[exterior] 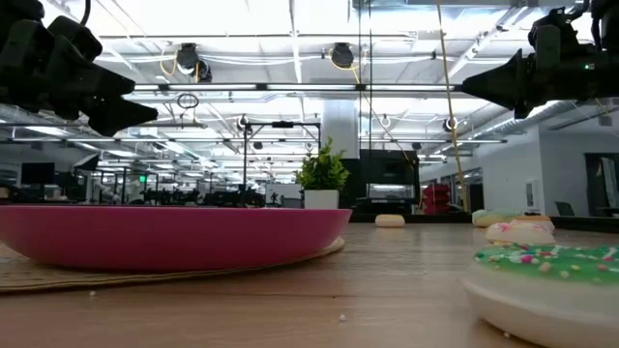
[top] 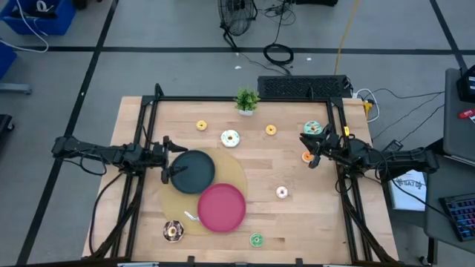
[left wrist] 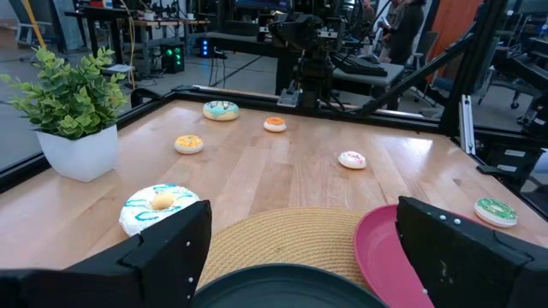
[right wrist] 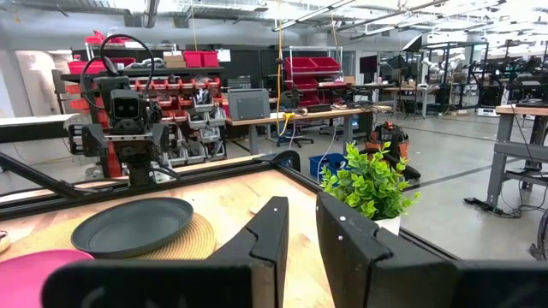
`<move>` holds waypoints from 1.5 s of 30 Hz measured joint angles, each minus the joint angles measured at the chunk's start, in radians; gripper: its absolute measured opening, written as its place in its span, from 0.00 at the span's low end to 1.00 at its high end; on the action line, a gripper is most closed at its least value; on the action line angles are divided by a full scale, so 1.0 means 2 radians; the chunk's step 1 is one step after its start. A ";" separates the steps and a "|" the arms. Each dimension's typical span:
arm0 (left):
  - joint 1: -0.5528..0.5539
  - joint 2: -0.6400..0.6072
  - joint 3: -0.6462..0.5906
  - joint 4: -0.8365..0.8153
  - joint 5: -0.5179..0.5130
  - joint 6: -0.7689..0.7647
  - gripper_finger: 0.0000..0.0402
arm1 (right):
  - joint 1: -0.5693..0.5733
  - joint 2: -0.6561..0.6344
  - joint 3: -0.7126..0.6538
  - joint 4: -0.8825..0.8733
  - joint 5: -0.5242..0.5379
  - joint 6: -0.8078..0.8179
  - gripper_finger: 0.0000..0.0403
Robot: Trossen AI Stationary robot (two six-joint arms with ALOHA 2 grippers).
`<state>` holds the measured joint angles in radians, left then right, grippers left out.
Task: Pick & Place donuts
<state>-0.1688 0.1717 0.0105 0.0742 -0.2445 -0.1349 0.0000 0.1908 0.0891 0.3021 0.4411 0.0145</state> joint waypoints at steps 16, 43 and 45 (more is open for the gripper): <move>0.000 0.000 0.000 0.000 0.000 0.000 0.91 | 0.000 0.000 0.000 0.000 0.000 0.000 0.14; 0.000 0.000 0.000 0.000 0.000 0.000 0.91 | 0.000 0.000 0.000 0.046 0.001 -0.008 0.14; 0.000 0.000 0.000 0.000 0.000 0.000 0.91 | 0.000 0.000 0.000 0.044 0.001 -0.008 0.14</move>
<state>-0.1688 0.1719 0.0105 0.0742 -0.2443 -0.1349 -0.0002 0.1909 0.0898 0.3908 0.4431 -0.0010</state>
